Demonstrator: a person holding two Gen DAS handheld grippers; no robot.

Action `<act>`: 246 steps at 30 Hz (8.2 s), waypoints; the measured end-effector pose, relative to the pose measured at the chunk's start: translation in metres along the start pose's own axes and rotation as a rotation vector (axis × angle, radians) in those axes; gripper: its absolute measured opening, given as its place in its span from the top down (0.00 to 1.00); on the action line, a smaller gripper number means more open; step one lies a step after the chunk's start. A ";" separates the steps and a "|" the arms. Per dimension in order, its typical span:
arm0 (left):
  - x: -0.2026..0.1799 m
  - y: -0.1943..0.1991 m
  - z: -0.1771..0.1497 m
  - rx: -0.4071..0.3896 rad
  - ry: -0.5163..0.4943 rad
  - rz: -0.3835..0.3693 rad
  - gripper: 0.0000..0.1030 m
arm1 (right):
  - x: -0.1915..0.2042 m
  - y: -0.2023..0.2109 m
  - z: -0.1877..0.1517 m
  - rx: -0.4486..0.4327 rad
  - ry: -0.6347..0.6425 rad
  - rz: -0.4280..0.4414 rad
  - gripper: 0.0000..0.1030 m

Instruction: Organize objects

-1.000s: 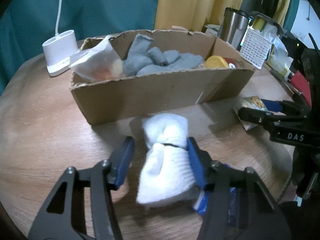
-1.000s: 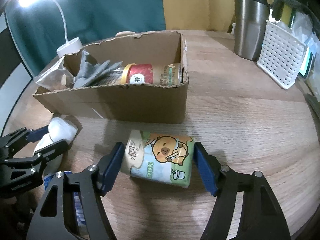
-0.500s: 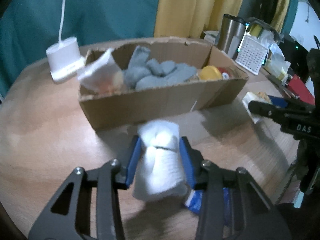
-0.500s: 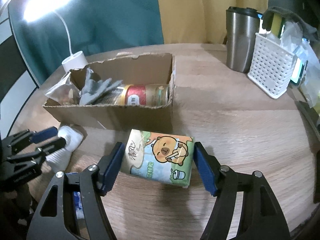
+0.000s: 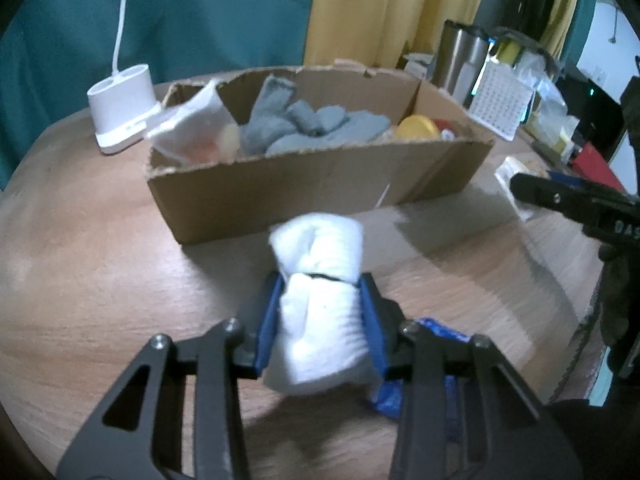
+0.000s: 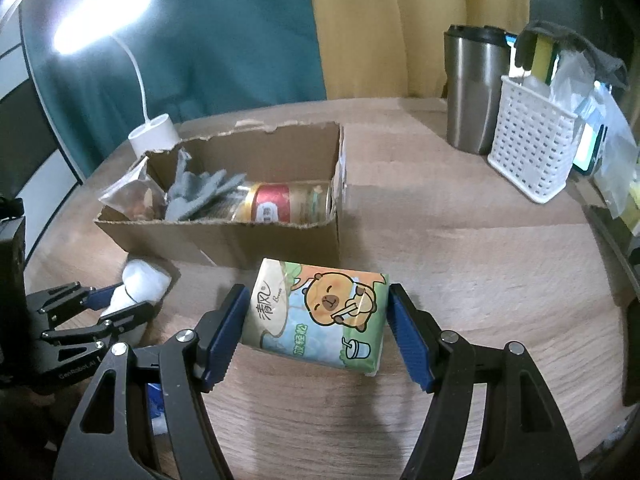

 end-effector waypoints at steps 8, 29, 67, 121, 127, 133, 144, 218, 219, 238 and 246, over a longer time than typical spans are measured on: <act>-0.005 0.025 0.014 -0.069 0.015 -0.031 0.62 | 0.002 0.010 0.014 -0.034 0.018 0.000 0.30; -0.003 0.045 0.065 -0.234 0.036 -0.041 0.62 | 0.008 0.012 0.058 -0.095 0.056 0.041 0.30; 0.002 -0.021 0.120 -0.251 0.102 -0.064 0.62 | 0.012 -0.061 0.107 -0.090 0.100 0.066 0.29; -0.038 -0.081 0.124 -0.083 0.191 -0.114 0.57 | -0.043 -0.071 0.104 -0.107 0.029 0.050 0.18; -0.038 -0.066 0.128 -0.129 0.221 -0.146 0.34 | -0.048 -0.061 0.102 -0.117 0.007 0.045 0.18; -0.040 -0.053 0.126 -0.146 0.200 -0.127 0.34 | -0.043 -0.050 0.099 -0.130 0.004 0.041 0.18; -0.033 -0.027 0.115 -0.181 0.167 -0.083 0.34 | -0.028 -0.029 0.090 -0.134 0.020 0.040 0.18; 0.059 0.064 -0.042 -0.109 0.252 0.045 0.34 | 0.122 0.000 -0.047 0.069 0.231 0.143 0.18; 0.059 0.064 -0.043 -0.108 0.253 0.048 0.34 | 0.124 -0.001 -0.049 0.073 0.236 0.148 0.18; 0.062 0.053 -0.043 -0.096 0.225 0.110 0.34 | 0.141 -0.022 -0.071 0.146 0.337 0.142 0.34; 0.057 0.048 -0.036 -0.093 0.216 0.106 0.34 | 0.130 -0.022 -0.062 0.137 0.308 0.143 0.47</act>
Point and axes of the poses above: each gripper's, at about its wrist camera, not at the fingertips, and y roughly against the way its jaws point, x to its left, z to its top, the point moved 6 cm from there along -y, roughly the way its jaws point, and after that the axes turned 3 degrees about -x, right-handed, at the moved point
